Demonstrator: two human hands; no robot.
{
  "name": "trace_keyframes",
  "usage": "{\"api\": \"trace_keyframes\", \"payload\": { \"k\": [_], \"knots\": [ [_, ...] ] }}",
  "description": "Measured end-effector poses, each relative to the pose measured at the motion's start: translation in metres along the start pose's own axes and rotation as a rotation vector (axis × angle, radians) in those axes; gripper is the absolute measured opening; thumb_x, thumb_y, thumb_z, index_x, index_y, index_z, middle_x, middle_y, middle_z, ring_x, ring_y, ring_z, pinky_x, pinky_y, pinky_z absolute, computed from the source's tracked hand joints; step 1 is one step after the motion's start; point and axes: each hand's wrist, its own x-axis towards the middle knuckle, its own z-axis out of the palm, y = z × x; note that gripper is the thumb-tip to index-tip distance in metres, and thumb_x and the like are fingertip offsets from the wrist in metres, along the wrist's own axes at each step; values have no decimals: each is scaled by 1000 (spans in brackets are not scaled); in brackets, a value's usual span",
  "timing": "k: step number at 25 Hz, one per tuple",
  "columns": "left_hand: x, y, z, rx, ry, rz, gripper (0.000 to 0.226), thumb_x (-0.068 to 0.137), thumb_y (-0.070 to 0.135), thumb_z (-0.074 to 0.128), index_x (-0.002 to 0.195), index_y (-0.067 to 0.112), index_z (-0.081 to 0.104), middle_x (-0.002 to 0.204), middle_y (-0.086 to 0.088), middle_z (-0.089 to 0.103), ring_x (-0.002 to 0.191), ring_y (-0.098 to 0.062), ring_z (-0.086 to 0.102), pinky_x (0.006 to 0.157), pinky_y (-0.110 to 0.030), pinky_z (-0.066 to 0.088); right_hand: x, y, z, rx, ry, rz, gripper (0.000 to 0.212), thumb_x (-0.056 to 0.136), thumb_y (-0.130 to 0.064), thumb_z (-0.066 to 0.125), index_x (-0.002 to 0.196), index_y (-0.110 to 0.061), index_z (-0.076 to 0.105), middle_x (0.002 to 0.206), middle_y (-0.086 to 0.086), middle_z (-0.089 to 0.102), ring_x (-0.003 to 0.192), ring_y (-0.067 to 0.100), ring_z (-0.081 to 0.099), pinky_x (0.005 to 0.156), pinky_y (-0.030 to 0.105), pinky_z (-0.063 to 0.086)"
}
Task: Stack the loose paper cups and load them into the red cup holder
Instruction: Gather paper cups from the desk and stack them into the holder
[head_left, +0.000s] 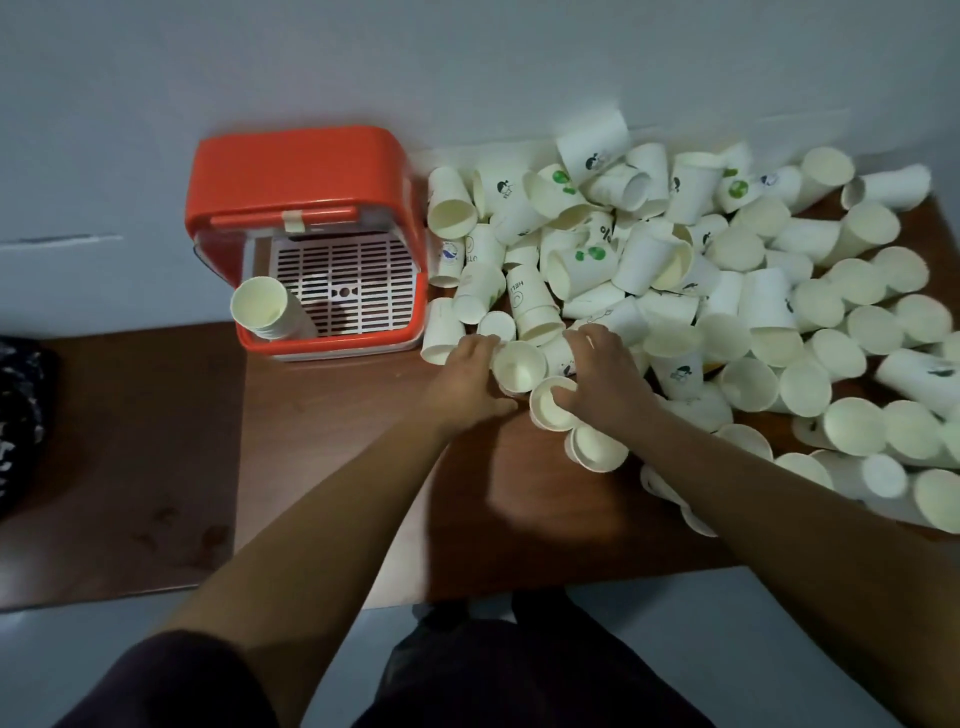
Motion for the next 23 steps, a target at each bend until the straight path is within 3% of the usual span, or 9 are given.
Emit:
{"api": "trace_keyframes", "payload": {
  "k": [5,10,12,14,17,23],
  "knots": [
    [20,17,31,96,85,41,89,71,31,85,146,10,40,146,-12,33,132,-30,39,109,-39,38,-10,42,-2,-45,0,17,71,82,-37,67,141,-9,39,140,18,36,125,38,41,103,46,37],
    [23,11,34,76,134,31,77,78,31,82,144,12,47,145,-8,36,130,-28,42,108,-39,37,-19,42,6,19,4,-237,80,73,-65,61,126,-6,55,122,16,57,114,34,55,96,49,46],
    [22,7,31,64,162,29,70,82,34,78,142,11,49,145,-9,38,130,-27,44,109,-39,39,-22,30,15,-24,-57,-279,87,69,-71,62,128,-7,52,123,12,55,116,31,53,100,46,43],
    [19,2,26,117,173,42,65,84,30,75,139,6,51,145,-11,39,128,-30,46,107,-39,42,-22,18,24,-74,-78,-294,88,67,-68,66,131,-10,48,126,10,52,120,30,48,104,44,39],
    [14,-5,19,163,166,55,61,82,25,75,135,4,54,145,-12,39,126,-31,48,105,-38,42,-21,3,33,-147,-64,-309,82,66,-64,67,127,-11,51,117,9,54,112,31,49,100,43,38],
    [1,-10,20,83,134,159,68,72,26,60,138,9,53,142,-13,42,124,-30,49,106,-35,41,-19,0,43,-207,-89,-356,64,74,-48,66,124,-9,53,115,11,57,115,32,48,106,42,32]
  ]
}}
